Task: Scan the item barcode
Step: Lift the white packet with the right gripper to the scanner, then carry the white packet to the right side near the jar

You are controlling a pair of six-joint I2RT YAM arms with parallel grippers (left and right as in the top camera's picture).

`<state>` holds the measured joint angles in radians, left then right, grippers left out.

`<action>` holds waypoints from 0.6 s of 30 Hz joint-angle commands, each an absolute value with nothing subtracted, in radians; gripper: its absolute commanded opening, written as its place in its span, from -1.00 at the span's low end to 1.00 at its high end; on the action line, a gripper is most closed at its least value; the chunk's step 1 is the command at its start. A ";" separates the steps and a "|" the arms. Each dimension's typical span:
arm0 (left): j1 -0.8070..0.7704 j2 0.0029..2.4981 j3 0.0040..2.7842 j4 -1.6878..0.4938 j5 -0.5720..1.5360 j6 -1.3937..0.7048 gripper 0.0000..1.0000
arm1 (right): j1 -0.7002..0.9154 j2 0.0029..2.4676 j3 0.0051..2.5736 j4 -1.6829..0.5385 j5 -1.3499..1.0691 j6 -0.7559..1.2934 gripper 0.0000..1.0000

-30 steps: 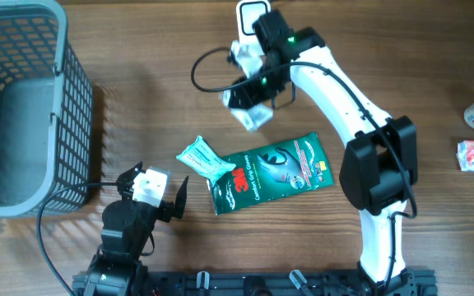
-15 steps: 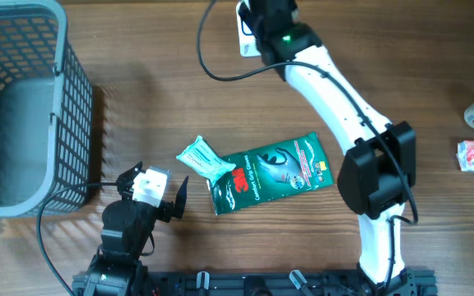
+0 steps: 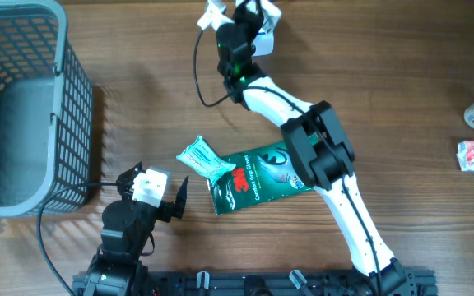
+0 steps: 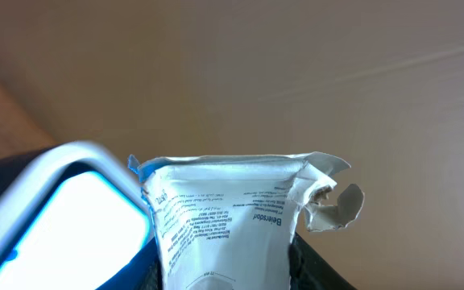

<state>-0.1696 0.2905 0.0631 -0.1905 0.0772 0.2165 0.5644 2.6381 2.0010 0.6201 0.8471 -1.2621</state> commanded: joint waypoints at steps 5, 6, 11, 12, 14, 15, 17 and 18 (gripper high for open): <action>-0.165 0.287 0.057 -0.189 0.089 0.229 1.00 | 0.576 2.674 2.005 0.729 0.888 -1.373 -0.29; -0.165 0.287 0.057 -0.189 0.089 0.229 1.00 | 0.579 2.670 2.004 0.742 0.896 -1.400 -0.31; -0.165 0.287 0.057 -0.189 0.089 0.229 1.00 | 0.567 2.577 2.004 0.669 0.988 -1.318 -0.37; -0.165 0.287 0.057 -0.189 0.089 0.229 1.00 | 0.559 2.555 2.004 0.649 1.016 -1.289 -0.38; -0.165 0.287 0.057 -0.189 0.089 0.229 1.00 | 0.521 2.478 2.004 0.588 1.117 -1.202 -0.38; -0.165 0.287 0.057 -0.189 0.089 0.229 1.00 | 0.497 2.448 2.004 0.562 1.157 -1.162 -0.38; -0.165 0.287 0.057 -0.189 0.089 0.229 1.00 | 0.438 2.395 2.004 0.498 1.235 -1.079 -0.35; -0.165 0.287 0.057 -0.189 0.089 0.229 1.00 | 0.404 2.374 2.004 0.452 1.265 -1.032 -0.35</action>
<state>-0.1696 0.2909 0.0631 -0.1902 0.0772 0.2165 0.5289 2.5481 1.9945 0.5152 1.0676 -1.2266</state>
